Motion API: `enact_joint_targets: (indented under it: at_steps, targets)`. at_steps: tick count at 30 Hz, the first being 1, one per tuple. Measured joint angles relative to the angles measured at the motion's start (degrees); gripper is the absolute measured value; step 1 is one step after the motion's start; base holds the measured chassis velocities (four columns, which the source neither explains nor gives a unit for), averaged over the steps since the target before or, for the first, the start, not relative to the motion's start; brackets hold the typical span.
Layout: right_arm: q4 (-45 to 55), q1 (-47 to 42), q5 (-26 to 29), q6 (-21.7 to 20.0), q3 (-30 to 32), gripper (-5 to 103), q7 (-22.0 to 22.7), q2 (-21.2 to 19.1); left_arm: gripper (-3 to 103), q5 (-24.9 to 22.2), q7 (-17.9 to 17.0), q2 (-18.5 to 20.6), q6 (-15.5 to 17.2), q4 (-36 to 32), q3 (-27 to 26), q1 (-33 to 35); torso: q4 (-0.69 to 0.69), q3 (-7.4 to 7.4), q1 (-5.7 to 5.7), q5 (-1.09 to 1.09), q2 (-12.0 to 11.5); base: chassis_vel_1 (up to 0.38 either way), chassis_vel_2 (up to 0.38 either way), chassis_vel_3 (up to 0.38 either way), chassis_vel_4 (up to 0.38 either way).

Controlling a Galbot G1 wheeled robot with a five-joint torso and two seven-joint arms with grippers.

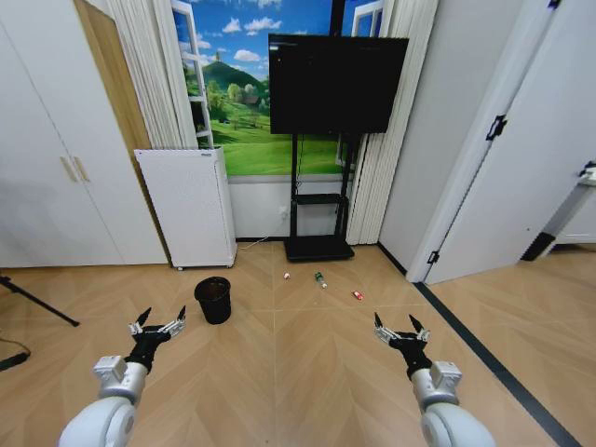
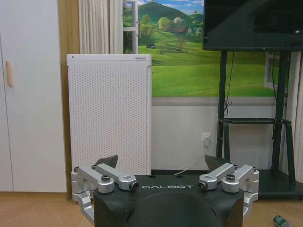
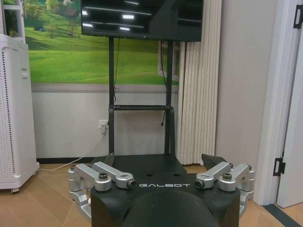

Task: Pick up the trash bin and place the garbage on the floor into it.

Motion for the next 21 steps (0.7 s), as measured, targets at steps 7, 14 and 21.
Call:
enact_joint_targets:
  at_steps: [7,14,21]
  targets:
    - [-1.05,0.62,0.06,-0.05,-1.00,100,-0.20,-0.22,100,0.33,-0.03,-0.74,0.37,-0.04,0.02,0.10,0.01,-0.02,-0.01,0.01,0.01,-0.231,0.230,0.237,-0.232]
    - [-2.00,0.77,0.05,0.02,-1.75,100,-0.73,-0.30,100,0.88,-0.15,-1.12,0.68,-0.04,0.07,0.11,0.01,-0.01,-0.01,-0.01,0.01,-0.235,0.240,0.237,-0.228]
    - [-2.47,0.64,0.03,0.21,-2.13,100,-1.11,-0.37,100,1.27,-0.31,-1.22,1.20,-0.13,0.50,-0.11,-0.01,0.00,0.00,0.00,0.01,-0.238,0.235,0.239,-0.231]
